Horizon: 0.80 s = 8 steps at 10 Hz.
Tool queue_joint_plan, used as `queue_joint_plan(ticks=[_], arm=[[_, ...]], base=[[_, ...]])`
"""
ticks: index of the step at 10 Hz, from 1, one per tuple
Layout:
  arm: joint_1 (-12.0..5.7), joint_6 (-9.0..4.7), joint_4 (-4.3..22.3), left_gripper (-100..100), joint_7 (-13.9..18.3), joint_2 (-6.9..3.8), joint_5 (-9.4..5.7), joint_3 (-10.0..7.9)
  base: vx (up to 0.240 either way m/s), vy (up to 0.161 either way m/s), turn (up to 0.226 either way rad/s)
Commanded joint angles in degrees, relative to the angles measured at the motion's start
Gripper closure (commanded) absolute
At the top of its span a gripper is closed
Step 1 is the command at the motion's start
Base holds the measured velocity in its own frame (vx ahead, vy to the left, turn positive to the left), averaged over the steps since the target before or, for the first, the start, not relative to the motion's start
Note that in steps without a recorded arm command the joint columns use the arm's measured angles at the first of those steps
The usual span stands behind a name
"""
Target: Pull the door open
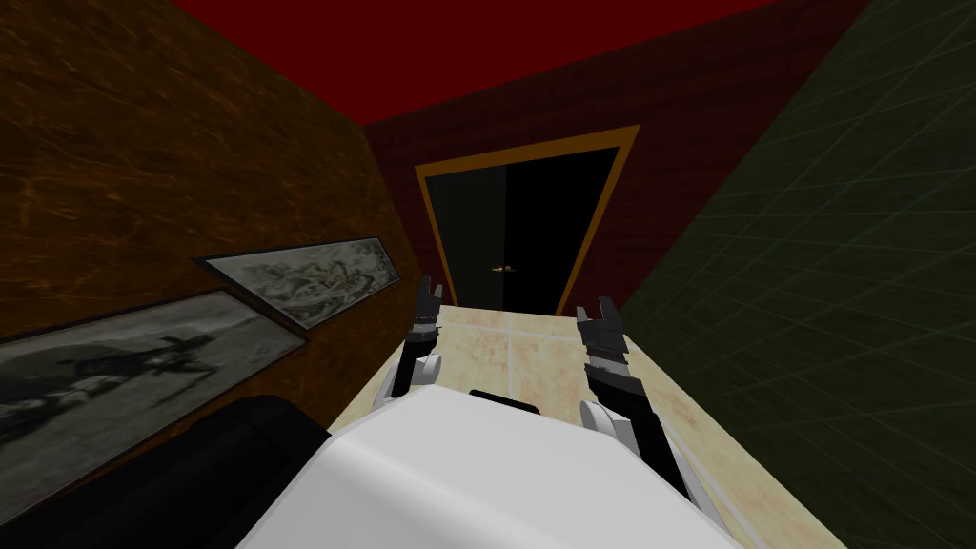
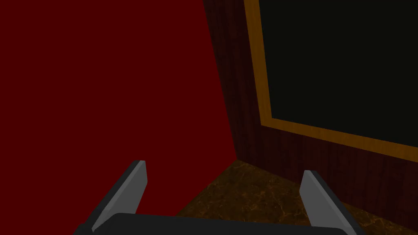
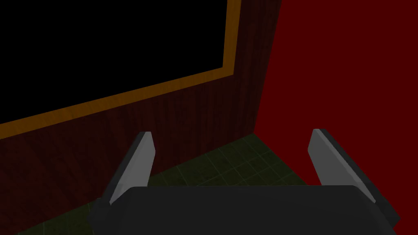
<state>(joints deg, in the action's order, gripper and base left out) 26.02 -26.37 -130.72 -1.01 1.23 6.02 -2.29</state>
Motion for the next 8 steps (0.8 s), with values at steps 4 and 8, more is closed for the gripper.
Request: queue_joint_plan(ticks=[4,8], arm=[[-0.9,-1.56,5.58,-100,1.07,-1.94,-0.73,-0.7],[-1.7,-2.97,10.59,-100,2.02,-3.37,-1.38,-1.32]], base=[[0.177,-0.026,-0.046],[0.154,-0.033,-0.044]])
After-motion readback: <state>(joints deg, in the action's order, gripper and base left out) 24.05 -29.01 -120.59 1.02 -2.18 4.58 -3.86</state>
